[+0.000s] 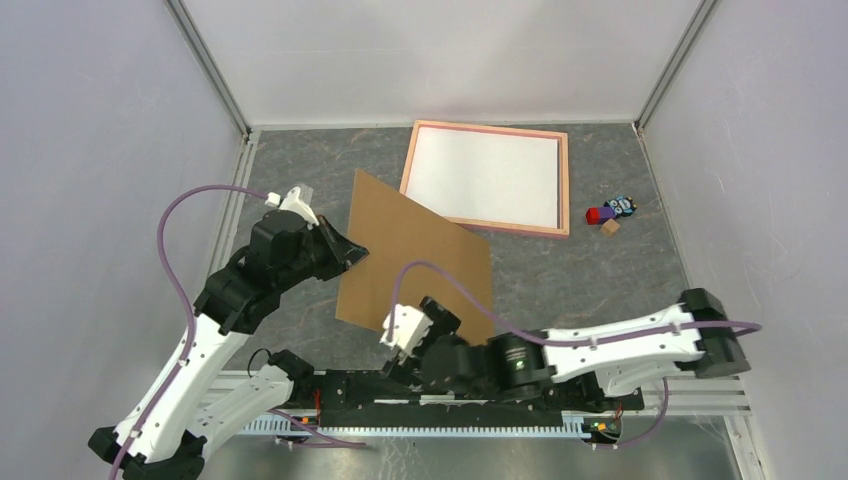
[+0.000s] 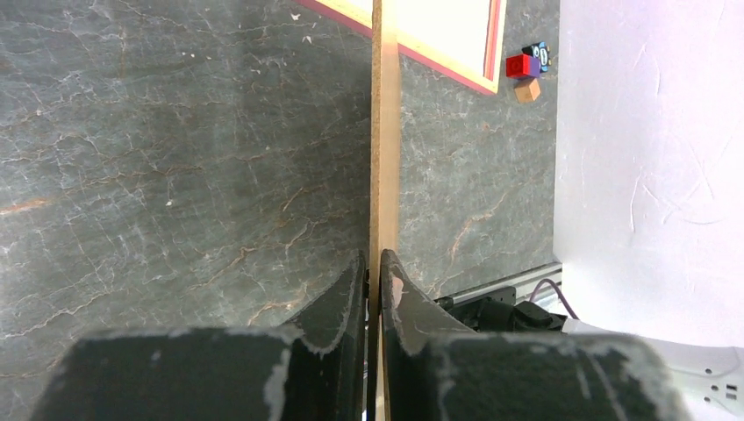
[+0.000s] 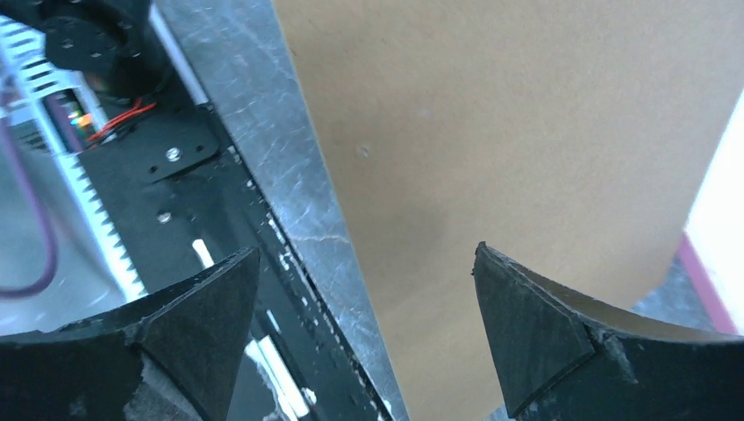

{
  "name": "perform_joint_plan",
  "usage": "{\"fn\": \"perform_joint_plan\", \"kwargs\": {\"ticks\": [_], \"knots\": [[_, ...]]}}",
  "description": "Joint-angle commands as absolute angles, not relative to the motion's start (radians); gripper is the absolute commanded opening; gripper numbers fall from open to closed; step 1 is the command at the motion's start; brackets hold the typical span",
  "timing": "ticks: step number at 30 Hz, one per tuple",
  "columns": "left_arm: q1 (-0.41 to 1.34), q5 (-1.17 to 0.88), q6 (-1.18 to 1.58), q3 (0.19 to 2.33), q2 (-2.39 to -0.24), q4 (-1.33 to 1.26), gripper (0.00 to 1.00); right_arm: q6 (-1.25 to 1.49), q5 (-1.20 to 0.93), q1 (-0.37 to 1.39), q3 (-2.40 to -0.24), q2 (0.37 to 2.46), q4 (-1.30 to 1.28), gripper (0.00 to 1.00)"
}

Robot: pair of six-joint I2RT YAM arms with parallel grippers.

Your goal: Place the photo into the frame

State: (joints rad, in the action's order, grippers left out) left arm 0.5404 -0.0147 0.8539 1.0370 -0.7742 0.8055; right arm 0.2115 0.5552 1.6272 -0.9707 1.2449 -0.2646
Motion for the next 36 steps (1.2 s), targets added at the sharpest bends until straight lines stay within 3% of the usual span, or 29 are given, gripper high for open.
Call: {"fn": "perform_joint_plan", "kwargs": {"ticks": [1, 5, 10, 13, 15, 19, 23, 25, 27, 30, 33, 34, 36], "knots": [[0.543, 0.043, 0.796, 1.088, -0.761, 0.783, 0.02, 0.311, 1.004, 1.705, -1.161, 1.437, -0.406, 0.93], [0.542, 0.035, 0.795, 1.094, -0.764, 0.784, 0.02, 0.521, 1.262, 1.731, -1.415, 1.672, -0.821, 0.88], [0.542, 0.044, 0.798, 1.094, -0.757, 0.785, 0.02, 0.837, 1.379, 1.746, -1.689, 1.913, -1.251, 0.79], [0.542, 0.045, 0.795, 1.1, -0.757, 0.788, 0.02, 0.856, 1.372, 1.747, -1.695, 1.947, -1.25, 0.68], [0.543, 0.049, 0.796, 1.104, -0.756, 0.791, 0.02, 0.883, 1.37, 1.747, -1.685, 1.942, -1.251, 0.54], [0.542, 0.045, 0.798, 1.11, -0.756, 0.79, 0.02, 0.883, 1.376, 1.735, -1.624, 1.901, -1.195, 0.42], [0.542, 0.034, 0.791, 1.124, -0.76, 0.791, 0.03, 0.9, 1.374, 1.708, -1.577, 1.856, -1.191, 0.23], [0.542, 0.029, 0.774, 1.141, -0.761, 0.789, 0.11, 0.932, 1.38, 1.696, -1.56, 1.818, -1.209, 0.1], [0.542, 0.036, 0.75, 1.172, -0.767, 0.803, 0.29, 0.92, 1.388, 1.692, -1.539, 1.756, -1.191, 0.0], [0.542, 0.043, 0.718, 1.229, -0.77, 0.826, 0.55, 0.815, 1.369, 1.69, -1.491, 1.654, -1.064, 0.0], [0.542, 0.054, 0.674, 1.286, -0.757, 0.835, 0.94, 0.64, 1.303, 1.675, -1.371, 1.5, -0.824, 0.0], [0.542, 0.076, 0.657, 1.307, -0.751, 0.843, 1.0, 0.552, 1.261, 1.664, -1.301, 1.431, -0.717, 0.0], [0.541, 0.128, 0.617, 1.36, -0.739, 0.868, 1.0, 0.439, 1.137, 1.629, -1.158, 1.279, -0.466, 0.0]]}}
